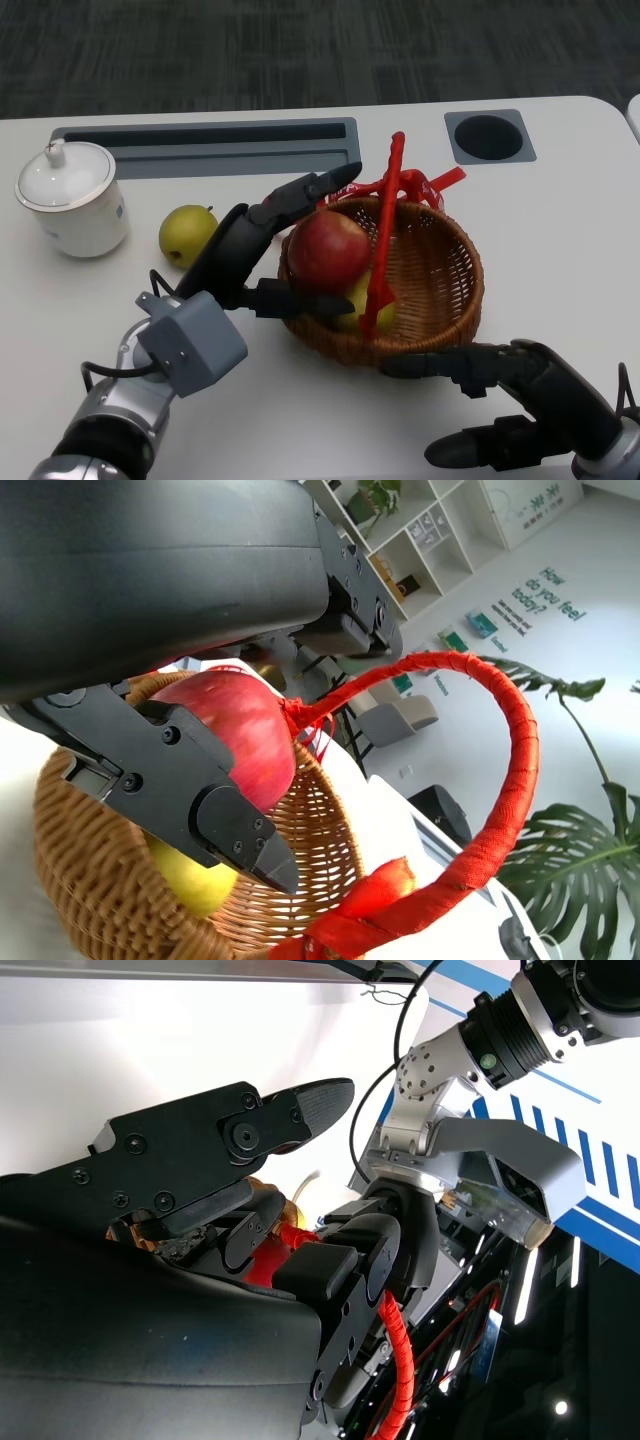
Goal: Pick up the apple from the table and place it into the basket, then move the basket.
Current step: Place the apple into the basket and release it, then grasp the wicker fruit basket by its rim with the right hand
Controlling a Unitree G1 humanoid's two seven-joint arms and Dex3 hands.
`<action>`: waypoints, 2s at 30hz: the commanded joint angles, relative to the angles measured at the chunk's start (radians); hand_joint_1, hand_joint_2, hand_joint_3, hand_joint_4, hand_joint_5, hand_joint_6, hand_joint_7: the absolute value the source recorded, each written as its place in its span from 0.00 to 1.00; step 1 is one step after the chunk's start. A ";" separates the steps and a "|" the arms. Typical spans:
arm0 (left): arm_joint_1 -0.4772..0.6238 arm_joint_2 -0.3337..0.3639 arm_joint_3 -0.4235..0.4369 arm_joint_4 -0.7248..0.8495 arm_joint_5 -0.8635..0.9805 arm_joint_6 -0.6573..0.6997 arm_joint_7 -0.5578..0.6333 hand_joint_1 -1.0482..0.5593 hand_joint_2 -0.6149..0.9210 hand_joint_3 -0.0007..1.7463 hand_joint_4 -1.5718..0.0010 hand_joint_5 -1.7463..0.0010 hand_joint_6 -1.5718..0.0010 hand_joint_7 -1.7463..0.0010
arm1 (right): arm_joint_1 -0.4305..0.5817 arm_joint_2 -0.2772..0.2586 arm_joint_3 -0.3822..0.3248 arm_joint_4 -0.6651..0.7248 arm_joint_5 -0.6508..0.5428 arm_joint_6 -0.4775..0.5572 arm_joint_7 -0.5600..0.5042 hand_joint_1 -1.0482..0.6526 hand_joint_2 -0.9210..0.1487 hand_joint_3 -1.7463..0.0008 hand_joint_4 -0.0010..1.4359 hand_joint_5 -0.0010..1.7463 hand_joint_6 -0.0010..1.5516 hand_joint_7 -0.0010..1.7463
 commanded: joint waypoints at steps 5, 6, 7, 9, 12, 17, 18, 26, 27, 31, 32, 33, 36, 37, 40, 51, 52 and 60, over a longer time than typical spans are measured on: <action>-0.001 0.053 0.005 -0.071 -0.019 -0.019 -0.039 0.34 0.84 0.00 0.94 1.00 0.89 1.00 | -0.002 -0.013 -0.004 0.001 0.006 -0.014 -0.008 0.31 0.06 1.00 0.57 0.00 0.45 0.00; 0.003 0.057 0.006 -0.082 -0.018 -0.019 -0.036 0.33 0.85 0.00 0.94 1.00 0.89 1.00 | -0.001 -0.014 -0.004 0.000 0.008 -0.014 -0.007 0.31 0.06 1.00 0.57 0.00 0.46 0.00; 0.009 0.062 0.006 -0.094 -0.017 -0.019 -0.031 0.33 0.85 0.00 0.94 1.00 0.89 1.00 | -0.002 -0.014 -0.004 0.000 0.009 -0.016 -0.006 0.32 0.06 1.00 0.57 0.00 0.46 0.00; 0.026 0.072 0.010 -0.124 -0.018 -0.023 -0.026 0.32 0.85 0.01 0.93 1.00 0.88 1.00 | -0.004 -0.015 -0.005 0.002 0.011 -0.022 -0.007 0.32 0.06 1.00 0.57 0.00 0.46 0.00; 0.064 0.088 0.017 -0.182 -0.030 -0.035 -0.027 0.33 0.86 0.01 0.92 0.99 0.87 0.99 | -0.014 -0.018 -0.010 0.010 0.015 -0.040 -0.008 0.32 0.06 1.00 0.57 0.00 0.46 0.00; 0.177 0.135 0.032 -0.324 -0.064 -0.047 -0.047 0.36 0.89 0.01 0.87 0.98 0.81 0.98 | -0.040 -0.058 -0.018 0.000 0.046 -0.063 0.008 0.32 0.08 1.00 0.56 0.00 0.45 0.00; 0.199 0.144 0.035 -0.344 -0.075 -0.050 -0.052 0.36 0.90 0.01 0.86 0.98 0.80 0.98 | -0.044 -0.070 -0.020 -0.006 0.050 -0.070 0.011 0.32 0.08 1.00 0.55 0.00 0.45 0.00; 0.338 0.186 0.067 -0.448 -0.142 -0.045 -0.073 0.39 0.90 0.00 0.75 0.97 0.71 0.98 | -0.113 -0.178 -0.039 -0.031 0.045 -0.137 0.007 0.31 0.07 1.00 0.54 0.00 0.43 0.00; 0.353 0.190 0.071 -0.458 -0.143 -0.043 -0.073 0.39 0.90 0.00 0.75 0.97 0.71 0.98 | -0.125 -0.191 -0.043 -0.026 0.038 -0.143 0.004 0.31 0.06 0.99 0.53 0.00 0.43 0.00; 0.407 0.202 0.087 -0.498 -0.140 -0.034 -0.067 0.38 0.90 0.00 0.72 0.97 0.69 0.99 | -0.176 -0.228 -0.059 0.000 -0.010 -0.172 -0.013 0.31 0.06 1.00 0.54 0.01 0.43 0.00; 0.418 0.204 0.090 -0.507 -0.137 -0.033 -0.066 0.38 0.90 0.00 0.72 0.98 0.69 0.99 | -0.187 -0.235 -0.059 0.007 -0.023 -0.178 -0.016 0.30 0.06 1.00 0.54 0.01 0.43 0.00; 0.428 0.205 0.094 -0.516 -0.136 -0.031 -0.064 0.37 0.90 0.00 0.71 0.98 0.69 0.99 | -0.199 -0.241 -0.057 0.014 -0.035 -0.183 -0.018 0.30 0.06 1.00 0.54 0.00 0.43 0.00; 0.452 0.205 0.100 -0.533 -0.140 -0.026 -0.067 0.37 0.90 0.00 0.70 0.98 0.68 0.99 | -0.244 -0.249 -0.047 0.054 -0.075 -0.206 -0.023 0.30 0.06 1.00 0.53 0.00 0.43 0.00; 0.457 0.205 0.101 -0.534 -0.142 -0.026 -0.068 0.37 0.90 0.00 0.69 0.98 0.68 0.99 | -0.266 -0.251 -0.044 0.075 -0.096 -0.216 -0.024 0.30 0.06 1.00 0.53 0.00 0.42 0.00; 0.465 0.202 0.103 -0.529 -0.145 -0.031 -0.068 0.36 0.90 0.00 0.68 0.98 0.67 0.99 | -0.342 -0.261 -0.030 0.144 -0.171 -0.237 -0.028 0.29 0.03 0.99 0.50 0.00 0.40 0.00; 0.476 0.174 0.109 -0.515 -0.142 -0.057 -0.051 0.35 0.90 0.00 0.63 0.98 0.63 0.99 | -0.607 -0.301 0.041 0.307 -0.701 -0.218 -0.267 0.22 0.01 0.98 0.50 0.01 0.38 0.01; 0.477 0.173 0.110 -0.514 -0.144 -0.058 -0.051 0.35 0.90 0.00 0.63 0.98 0.62 0.99 | -0.626 -0.306 0.061 0.312 -0.757 -0.203 -0.313 0.22 0.01 0.99 0.50 0.01 0.38 0.01; 0.486 0.152 0.120 -0.506 -0.128 -0.099 -0.032 0.34 0.90 0.00 0.61 0.98 0.60 0.99 | -0.738 -0.317 0.296 0.392 -1.086 -0.062 -0.675 0.20 0.02 1.00 0.53 0.01 0.40 0.01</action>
